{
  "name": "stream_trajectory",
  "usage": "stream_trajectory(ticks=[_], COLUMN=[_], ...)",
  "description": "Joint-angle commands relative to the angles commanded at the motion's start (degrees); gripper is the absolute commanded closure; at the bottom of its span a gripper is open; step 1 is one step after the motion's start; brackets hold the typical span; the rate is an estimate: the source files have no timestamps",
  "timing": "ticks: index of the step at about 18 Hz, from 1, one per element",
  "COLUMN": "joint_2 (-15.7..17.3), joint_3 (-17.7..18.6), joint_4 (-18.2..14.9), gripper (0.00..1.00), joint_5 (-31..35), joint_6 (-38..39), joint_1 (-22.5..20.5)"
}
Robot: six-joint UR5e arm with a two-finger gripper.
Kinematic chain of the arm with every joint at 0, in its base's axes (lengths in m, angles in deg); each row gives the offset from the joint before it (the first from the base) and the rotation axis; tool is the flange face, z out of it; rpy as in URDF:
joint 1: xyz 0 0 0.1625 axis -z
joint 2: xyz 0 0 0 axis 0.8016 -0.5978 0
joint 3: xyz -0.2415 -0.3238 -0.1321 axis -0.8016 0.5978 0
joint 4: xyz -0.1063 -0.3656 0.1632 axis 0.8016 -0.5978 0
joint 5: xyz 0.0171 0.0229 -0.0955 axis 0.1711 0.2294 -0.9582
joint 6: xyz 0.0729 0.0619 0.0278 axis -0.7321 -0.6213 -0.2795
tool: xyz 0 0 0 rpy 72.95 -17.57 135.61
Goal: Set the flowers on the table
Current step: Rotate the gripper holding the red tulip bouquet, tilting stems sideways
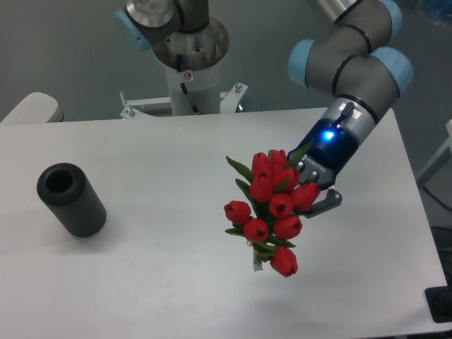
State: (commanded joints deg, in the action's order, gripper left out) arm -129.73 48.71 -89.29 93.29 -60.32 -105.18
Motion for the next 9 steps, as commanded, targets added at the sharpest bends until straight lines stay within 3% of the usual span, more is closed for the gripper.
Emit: stream_trajectory(ticks=[9], joint_2=[1.8], joint_3=[1.6], joint_4=[-0.1], gripper=[0.67], joint_5=[1.2], joint_6=[-1.4], joint_1=[-1.0])
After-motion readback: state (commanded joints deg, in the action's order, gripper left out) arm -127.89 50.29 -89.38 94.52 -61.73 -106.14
